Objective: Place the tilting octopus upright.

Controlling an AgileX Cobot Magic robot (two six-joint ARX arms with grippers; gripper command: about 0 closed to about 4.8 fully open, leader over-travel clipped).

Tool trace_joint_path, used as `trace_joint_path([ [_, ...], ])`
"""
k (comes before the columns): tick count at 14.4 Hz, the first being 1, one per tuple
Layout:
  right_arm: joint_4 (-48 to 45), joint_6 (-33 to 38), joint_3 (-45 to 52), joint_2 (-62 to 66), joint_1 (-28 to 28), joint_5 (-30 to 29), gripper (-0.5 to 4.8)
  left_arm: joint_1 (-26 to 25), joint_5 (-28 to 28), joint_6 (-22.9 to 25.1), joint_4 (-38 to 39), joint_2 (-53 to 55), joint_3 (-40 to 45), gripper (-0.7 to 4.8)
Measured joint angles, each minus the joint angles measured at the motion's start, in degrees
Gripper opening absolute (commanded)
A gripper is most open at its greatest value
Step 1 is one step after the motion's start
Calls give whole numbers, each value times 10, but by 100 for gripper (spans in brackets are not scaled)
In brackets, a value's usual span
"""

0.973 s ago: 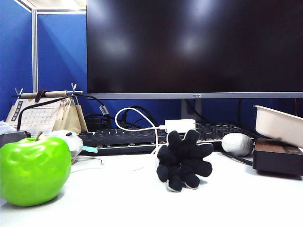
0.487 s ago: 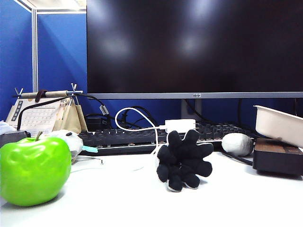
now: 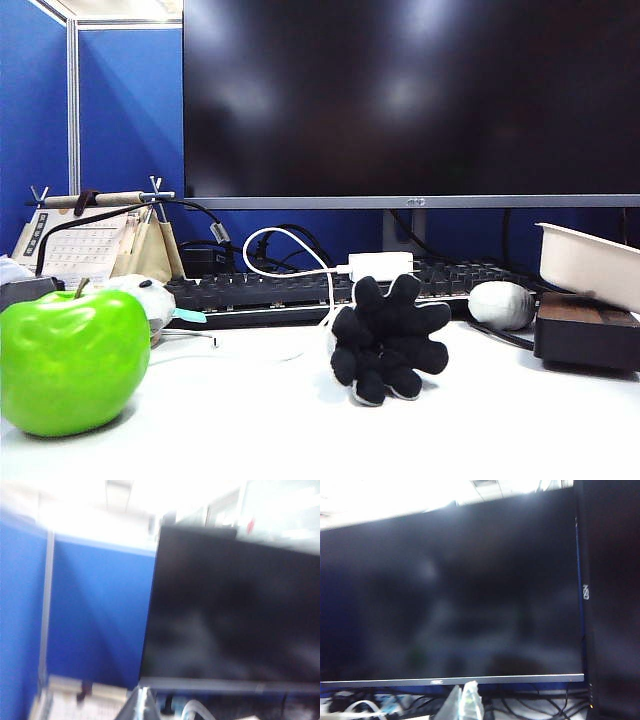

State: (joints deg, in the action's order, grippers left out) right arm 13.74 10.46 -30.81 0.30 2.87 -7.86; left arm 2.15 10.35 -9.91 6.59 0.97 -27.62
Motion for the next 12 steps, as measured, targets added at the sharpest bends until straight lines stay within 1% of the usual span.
trace_joint_path([
  [2,73,3,-64,12,0,-40,-1,0,0,12,62,28,-73,-6],
  [3,106,7,-85,32,0,-78,-1,0,4,13,103,57,-106,-6],
  [4,130,19,-100,54,0,-109,-1,0,26,13,144,97,-145,-6],
  [6,167,33,-136,117,0,-178,-1,0,93,14,195,187,-211,-6],
  [7,184,38,-153,150,0,-197,-1,0,127,15,212,232,-234,-6],
  [8,197,44,-168,186,0,-213,-1,0,173,15,222,278,-252,-6],
  [10,214,49,-199,260,0,-282,-2,1,248,15,229,344,-258,-6],
  [11,213,49,-211,295,0,-317,-1,1,276,15,233,374,-258,-6],
  [12,215,52,-214,316,0,-331,-1,1,289,15,244,400,-257,-6],
])
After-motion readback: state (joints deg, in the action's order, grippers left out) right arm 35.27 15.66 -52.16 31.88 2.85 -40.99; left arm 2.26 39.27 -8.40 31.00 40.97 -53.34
